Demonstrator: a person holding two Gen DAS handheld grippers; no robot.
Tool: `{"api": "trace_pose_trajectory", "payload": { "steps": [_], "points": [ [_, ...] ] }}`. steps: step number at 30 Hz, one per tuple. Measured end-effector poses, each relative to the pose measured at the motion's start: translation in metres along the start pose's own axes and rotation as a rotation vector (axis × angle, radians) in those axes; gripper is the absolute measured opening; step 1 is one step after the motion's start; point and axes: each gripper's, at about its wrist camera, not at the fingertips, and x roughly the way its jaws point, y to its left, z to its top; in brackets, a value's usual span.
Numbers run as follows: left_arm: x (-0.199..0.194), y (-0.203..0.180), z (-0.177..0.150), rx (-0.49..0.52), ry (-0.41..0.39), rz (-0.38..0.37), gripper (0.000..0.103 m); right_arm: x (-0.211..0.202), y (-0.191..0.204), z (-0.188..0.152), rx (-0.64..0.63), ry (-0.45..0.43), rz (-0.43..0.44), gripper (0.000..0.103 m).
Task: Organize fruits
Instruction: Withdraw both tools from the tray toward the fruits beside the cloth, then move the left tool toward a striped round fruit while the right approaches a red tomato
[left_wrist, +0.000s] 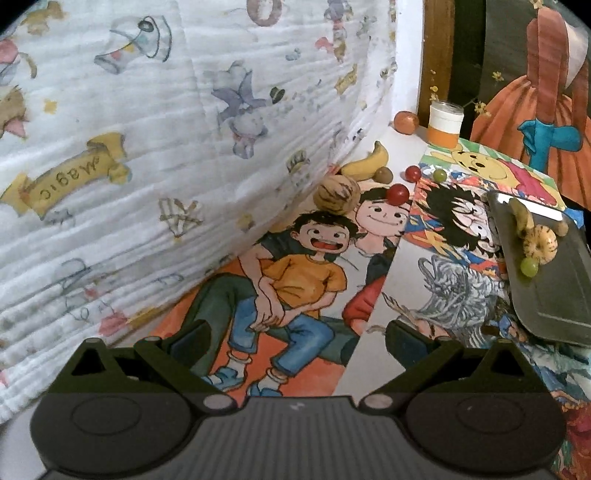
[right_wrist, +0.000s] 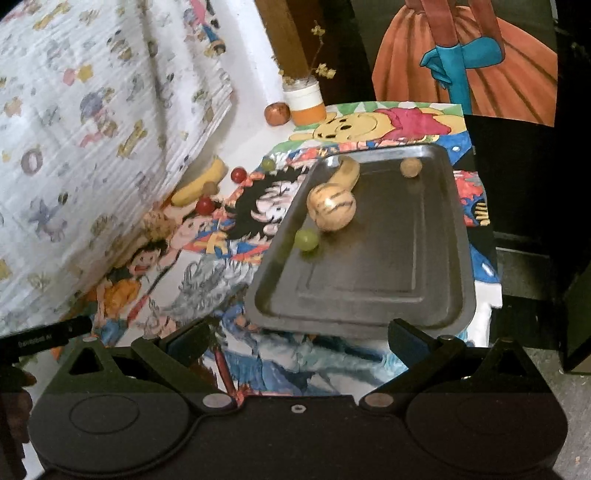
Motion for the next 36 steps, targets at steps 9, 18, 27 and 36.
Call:
{"api": "trace_pose_trajectory", "payload": {
  "steps": [9,18,27,36],
  "points": [
    [-0.027,0.002,0.043,0.037,-0.154,-0.043,0.103,-0.056,0.01,0.088,-0.074,-0.148,0.047,0.102],
    [-0.051,-0.007,0.093,0.09,-0.271,-0.106,0.103,-0.081,0.059,0.181,-0.331,-0.298,0.15,0.103],
    [-0.015,-0.014,0.084,0.101,-0.23,-0.11,0.103,0.021,0.075,0.184,-0.595,-0.237,0.247,0.103],
    [0.048,-0.018,0.084,0.052,-0.124,-0.083,0.103,0.118,0.084,0.169,-0.804,-0.148,0.204,0.102]
  ]
}}
